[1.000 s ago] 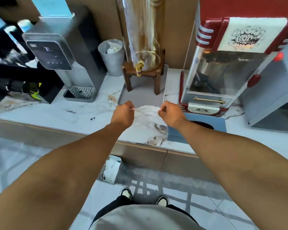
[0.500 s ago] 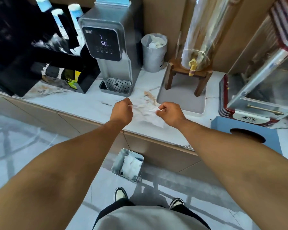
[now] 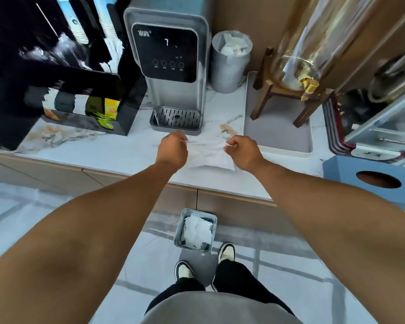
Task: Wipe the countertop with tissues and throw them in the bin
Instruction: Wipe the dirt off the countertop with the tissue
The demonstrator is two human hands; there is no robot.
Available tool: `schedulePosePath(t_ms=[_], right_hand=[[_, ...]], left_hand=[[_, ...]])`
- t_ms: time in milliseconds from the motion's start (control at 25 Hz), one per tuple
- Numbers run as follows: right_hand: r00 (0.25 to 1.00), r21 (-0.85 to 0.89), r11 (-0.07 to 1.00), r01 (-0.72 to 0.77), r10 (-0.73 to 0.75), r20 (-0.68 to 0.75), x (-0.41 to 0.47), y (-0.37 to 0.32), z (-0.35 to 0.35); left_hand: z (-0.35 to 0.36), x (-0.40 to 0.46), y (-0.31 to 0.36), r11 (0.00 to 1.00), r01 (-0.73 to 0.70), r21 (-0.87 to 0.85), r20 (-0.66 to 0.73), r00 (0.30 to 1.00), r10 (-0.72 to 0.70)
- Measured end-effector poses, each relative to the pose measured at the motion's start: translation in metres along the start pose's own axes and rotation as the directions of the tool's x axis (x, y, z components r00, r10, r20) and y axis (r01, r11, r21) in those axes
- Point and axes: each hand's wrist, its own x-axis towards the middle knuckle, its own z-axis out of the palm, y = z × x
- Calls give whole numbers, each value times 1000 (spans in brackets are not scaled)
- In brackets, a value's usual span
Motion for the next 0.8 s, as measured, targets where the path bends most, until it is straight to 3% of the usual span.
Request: schedulePosePath(t_ms=[360, 560, 800], right_hand=[[992, -8, 995, -96, 96, 85, 62, 15, 19], [988, -92, 996, -23, 37, 150, 81, 22, 35], [989, -76, 995, -63, 73, 132, 86, 28, 50]], left_hand=[[25, 55, -12, 993, 106, 53, 80, 991, -110], [35, 80, -24, 986, 157, 64, 109, 981, -163], [50, 98, -42, 987, 71, 146, 170, 981, -96]])
